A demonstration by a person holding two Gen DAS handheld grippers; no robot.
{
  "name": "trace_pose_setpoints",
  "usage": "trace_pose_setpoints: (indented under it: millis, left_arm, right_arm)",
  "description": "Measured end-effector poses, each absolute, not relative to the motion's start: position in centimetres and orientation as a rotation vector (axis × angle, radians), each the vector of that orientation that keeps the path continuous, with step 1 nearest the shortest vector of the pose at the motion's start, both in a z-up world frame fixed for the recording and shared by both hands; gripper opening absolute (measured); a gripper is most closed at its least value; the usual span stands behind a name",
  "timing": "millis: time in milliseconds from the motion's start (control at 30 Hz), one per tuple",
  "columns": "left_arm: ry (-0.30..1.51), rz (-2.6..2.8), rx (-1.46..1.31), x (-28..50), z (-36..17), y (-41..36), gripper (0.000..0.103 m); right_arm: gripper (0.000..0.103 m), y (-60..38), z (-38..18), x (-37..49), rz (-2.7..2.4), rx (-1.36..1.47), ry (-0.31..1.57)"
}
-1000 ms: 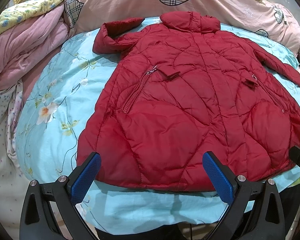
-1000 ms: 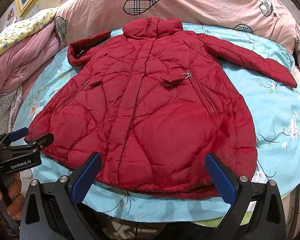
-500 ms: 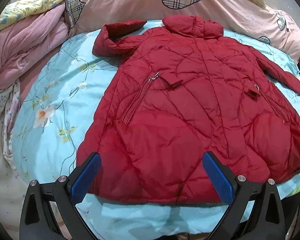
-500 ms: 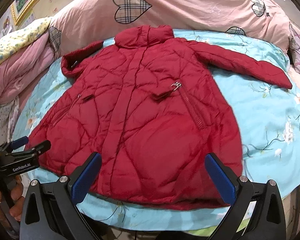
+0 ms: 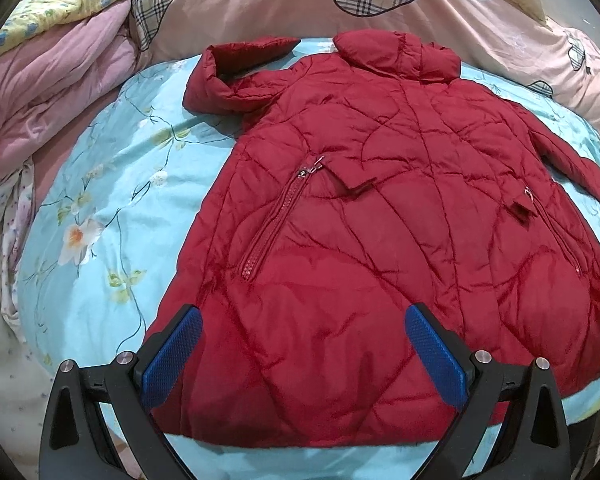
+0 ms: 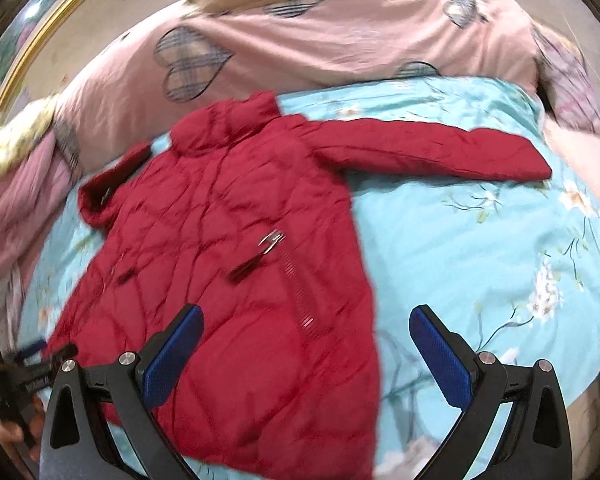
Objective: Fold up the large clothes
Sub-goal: 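Grasp the jacket sleeve cuff with the right gripper and lift it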
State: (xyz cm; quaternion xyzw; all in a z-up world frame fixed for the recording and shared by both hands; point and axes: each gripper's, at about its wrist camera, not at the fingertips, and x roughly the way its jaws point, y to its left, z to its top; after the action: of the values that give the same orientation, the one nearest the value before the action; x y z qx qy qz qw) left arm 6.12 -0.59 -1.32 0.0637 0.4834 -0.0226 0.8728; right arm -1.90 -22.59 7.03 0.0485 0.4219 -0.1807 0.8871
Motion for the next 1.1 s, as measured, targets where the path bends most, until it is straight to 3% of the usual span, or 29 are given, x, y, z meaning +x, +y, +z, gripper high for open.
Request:
trace_pose_setpoints:
  millis: [300, 633, 700, 800, 1067, 1100]
  left_arm:
    - [1.025, -0.051, 0.109, 8.3, -2.1, -1.2, 0.102]
    - [1.015, -0.062, 0.156, 10.1, -3.0, -3.0, 0.102]
    - [1.028, -0.075, 0.150, 10.7, -3.3, -3.3, 0.102]
    - [1.049, -0.082, 0.147, 11.6, -3.9, -3.6, 0.102]
    - [1.089, -0.081, 0.165, 13.2, -5.3, -4.1, 0.102]
    - [1.091, -0.082, 0.160, 13.3, -5.4, -4.1, 0.102]
  right_arm:
    - [0.103, -33.3, 8.3, -1.2, -0.526, 0.253, 0.809]
    - [0.100, -44.8, 6.2, 1.2, -0.619, 0.508, 0.719]
    - [0.086, -46.9, 5.5, 1.8, -0.636, 0.549, 0.700]
    - [0.074, -50.5, 3.9, 2.5, -0.652, 0.640, 0.681]
    - [0.053, -56.7, 0.5, 3.3, -0.709, 0.764, 0.638]
    - [0.046, -57.3, 0.4, 3.3, -0.712, 0.776, 0.625]
